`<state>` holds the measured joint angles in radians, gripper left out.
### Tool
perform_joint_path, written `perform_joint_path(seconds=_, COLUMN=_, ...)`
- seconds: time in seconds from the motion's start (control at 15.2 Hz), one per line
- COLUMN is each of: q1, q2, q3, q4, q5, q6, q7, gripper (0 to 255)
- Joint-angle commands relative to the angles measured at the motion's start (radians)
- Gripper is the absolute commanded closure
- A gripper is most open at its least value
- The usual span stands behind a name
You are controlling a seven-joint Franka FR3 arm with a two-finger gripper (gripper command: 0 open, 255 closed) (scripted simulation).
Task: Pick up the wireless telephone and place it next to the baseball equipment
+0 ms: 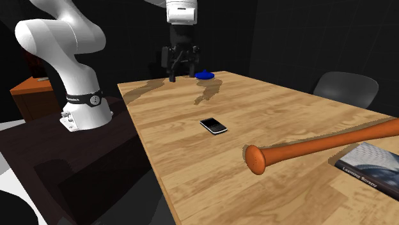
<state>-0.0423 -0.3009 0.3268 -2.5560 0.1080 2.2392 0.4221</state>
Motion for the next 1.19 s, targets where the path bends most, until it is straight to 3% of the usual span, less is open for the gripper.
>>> perform_joint_path(seconds=0.0, q1=-0.015, q2=0.092, q3=0.03, q4=0.028, q5=-0.033, q6=0.068, q7=0.073, gripper=0)
perform_joint_path(seconds=0.33, q1=-0.041, q2=0.319, q3=0.069, q4=0.113, q5=-0.177, q6=0.199, q7=0.279, gripper=0)
perform_joint_path(seconds=0.66, q1=-0.009, q2=0.546, q3=0.032, q4=0.239, q5=-0.356, q6=0.274, q7=0.495, gripper=0)
perform_joint_path(seconds=1.12, q1=0.017, q2=0.635, q3=-0.008, q4=0.252, q5=-0.422, q6=0.344, q7=0.548, gripper=0)
